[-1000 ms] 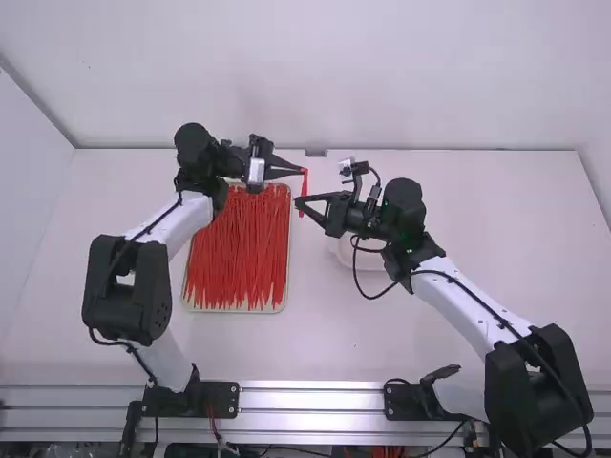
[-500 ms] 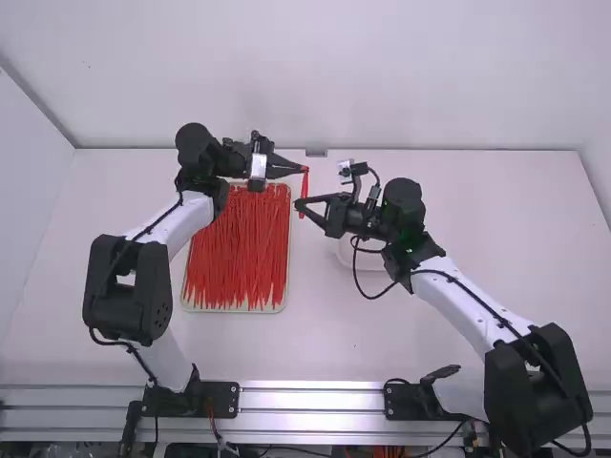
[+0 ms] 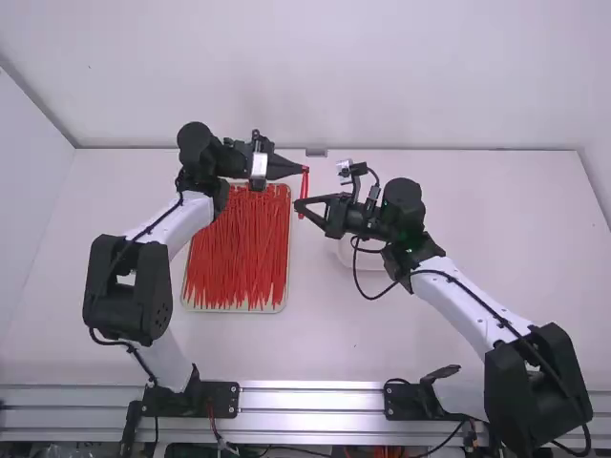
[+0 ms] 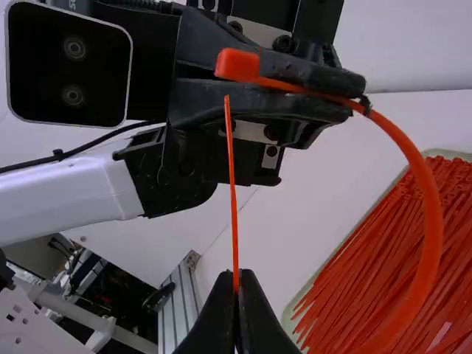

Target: Fasten the cable tie

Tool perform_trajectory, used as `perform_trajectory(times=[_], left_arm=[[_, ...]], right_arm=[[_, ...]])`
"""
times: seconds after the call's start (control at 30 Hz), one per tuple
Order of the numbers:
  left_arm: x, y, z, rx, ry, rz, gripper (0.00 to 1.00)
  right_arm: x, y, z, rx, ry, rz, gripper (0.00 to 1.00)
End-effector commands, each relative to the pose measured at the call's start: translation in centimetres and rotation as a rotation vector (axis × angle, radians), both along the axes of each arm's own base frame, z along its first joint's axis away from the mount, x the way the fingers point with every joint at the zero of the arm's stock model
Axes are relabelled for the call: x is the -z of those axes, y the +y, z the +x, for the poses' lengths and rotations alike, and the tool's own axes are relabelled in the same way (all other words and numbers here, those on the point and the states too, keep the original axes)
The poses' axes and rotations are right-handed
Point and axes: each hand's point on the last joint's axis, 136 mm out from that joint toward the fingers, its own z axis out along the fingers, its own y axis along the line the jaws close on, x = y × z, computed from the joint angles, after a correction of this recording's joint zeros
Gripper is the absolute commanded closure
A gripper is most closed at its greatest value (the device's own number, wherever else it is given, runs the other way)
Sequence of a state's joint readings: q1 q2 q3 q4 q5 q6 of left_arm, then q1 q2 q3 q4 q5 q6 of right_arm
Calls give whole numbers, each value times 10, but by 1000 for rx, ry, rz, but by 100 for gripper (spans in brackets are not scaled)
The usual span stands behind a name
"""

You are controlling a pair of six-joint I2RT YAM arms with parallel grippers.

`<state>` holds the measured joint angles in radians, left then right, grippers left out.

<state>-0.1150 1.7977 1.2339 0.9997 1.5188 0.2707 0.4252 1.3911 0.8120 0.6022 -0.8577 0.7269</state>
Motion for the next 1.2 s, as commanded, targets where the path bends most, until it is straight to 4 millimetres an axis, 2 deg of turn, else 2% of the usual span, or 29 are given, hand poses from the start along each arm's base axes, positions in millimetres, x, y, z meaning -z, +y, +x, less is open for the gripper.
perform_trajectory(times=[0.0,1.17], left_arm=[[-1,-3,-6,24,-20,4,98],[1,-3,-7,27,-20,4,98]], right_arm=[[0,1,1,-4,-3,1,100],[-1,1,2,4,-5,4,100]])
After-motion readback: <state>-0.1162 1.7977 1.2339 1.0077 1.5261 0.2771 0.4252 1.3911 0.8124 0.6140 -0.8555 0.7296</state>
